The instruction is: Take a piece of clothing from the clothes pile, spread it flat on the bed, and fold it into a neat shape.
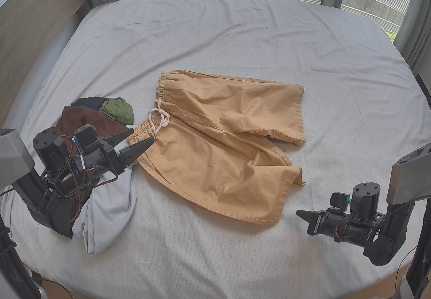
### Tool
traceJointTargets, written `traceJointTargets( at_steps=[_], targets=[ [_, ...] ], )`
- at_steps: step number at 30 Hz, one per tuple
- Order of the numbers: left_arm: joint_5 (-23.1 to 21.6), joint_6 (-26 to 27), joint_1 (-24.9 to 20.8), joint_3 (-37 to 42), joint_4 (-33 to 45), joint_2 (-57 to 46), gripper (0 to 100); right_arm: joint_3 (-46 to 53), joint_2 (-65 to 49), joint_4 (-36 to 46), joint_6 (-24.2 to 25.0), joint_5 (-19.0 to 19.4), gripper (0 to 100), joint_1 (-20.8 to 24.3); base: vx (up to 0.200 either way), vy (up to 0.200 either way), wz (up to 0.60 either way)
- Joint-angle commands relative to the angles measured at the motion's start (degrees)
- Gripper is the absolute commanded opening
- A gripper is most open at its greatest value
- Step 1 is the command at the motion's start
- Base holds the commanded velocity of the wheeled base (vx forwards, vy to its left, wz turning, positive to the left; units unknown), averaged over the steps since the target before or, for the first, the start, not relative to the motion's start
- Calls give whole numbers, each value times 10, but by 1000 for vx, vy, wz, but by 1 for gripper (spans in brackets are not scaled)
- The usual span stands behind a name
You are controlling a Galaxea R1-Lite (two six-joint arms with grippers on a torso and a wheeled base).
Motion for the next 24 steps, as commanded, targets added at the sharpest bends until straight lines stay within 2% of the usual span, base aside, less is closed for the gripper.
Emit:
traceJointTargets(
  at_steps=[1,5,8,15,20,24],
  targets=[
    [0,0,0,-1,0,0,100,-16,24,-25,1,-3,100,-16,0,0,0],
    [0,0,0,-2,-1,0,100,-53,22,-24,20,-9,100,-20,0,0,0],
    [0,0,0,-2,-1,0,100,-82,24,-23,60,-11,100,-20,0,0,0],
    [1,0,0,-2,-1,-1,100,-161,47,-22,117,-31,100,-19,0,0,0],
    [1,0,0,-2,-1,-1,100,-182,69,-22,138,-32,100,-18,0,0,0],
    [1,0,0,-2,-1,-1,100,-205,74,-20,175,-33,100,-22,0,0,0]
  ],
)
